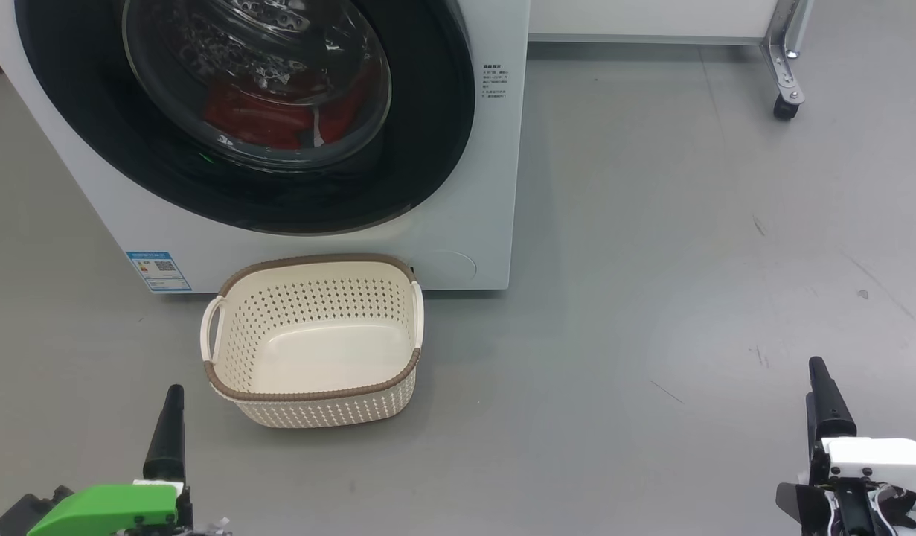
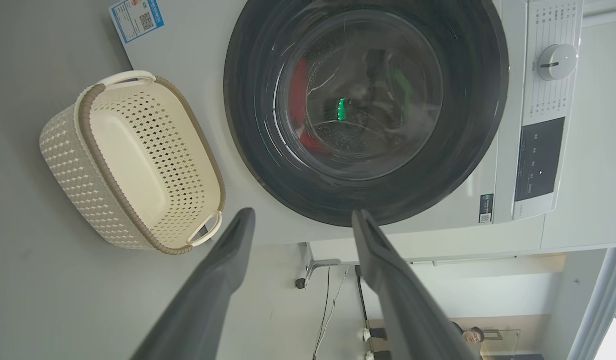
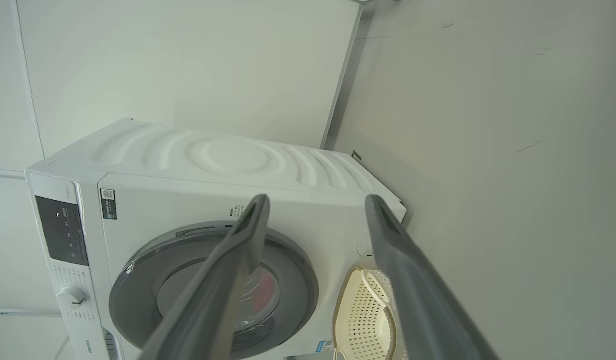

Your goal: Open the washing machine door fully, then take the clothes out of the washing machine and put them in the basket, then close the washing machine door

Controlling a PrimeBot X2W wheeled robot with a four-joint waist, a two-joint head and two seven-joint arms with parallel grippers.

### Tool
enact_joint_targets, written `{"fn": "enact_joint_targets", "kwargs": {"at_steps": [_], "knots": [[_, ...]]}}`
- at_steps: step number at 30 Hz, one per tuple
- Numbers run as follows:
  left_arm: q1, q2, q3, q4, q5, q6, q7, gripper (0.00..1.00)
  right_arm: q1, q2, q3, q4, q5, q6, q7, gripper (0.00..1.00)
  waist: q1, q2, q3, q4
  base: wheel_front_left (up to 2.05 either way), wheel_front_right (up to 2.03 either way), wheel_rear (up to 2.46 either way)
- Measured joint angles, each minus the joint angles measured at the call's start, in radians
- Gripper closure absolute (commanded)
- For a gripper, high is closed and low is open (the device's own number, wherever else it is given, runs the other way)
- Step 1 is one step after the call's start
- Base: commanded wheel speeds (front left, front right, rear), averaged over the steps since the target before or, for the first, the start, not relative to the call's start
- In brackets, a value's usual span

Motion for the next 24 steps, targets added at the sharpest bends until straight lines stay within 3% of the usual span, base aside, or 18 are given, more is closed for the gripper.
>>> {"fn": "enact_joint_targets", "kwargs": {"at_steps": [13, 24], "knots": [[-0.012, 0.005, 0.003, -0.065, 0.136, 0.0, -0.044, 0.0, -0.006, -0.004, 0.001, -0.08, -0.188, 0.0, -0.046, 0.0, 0.0, 0.0, 0.001, 0.004, 0.0, 0.0, 0.0], [-0.02, 0.01, -0.003, -0.103, 0.374, -0.001, -0.082, 0.0, -0.007, -0.017, 0.024, -0.128, -0.378, 0.0, -0.081, 0.0, 0.0, 0.0, -0.003, 0.009, 0.0, 0.0, 0.0]]}}
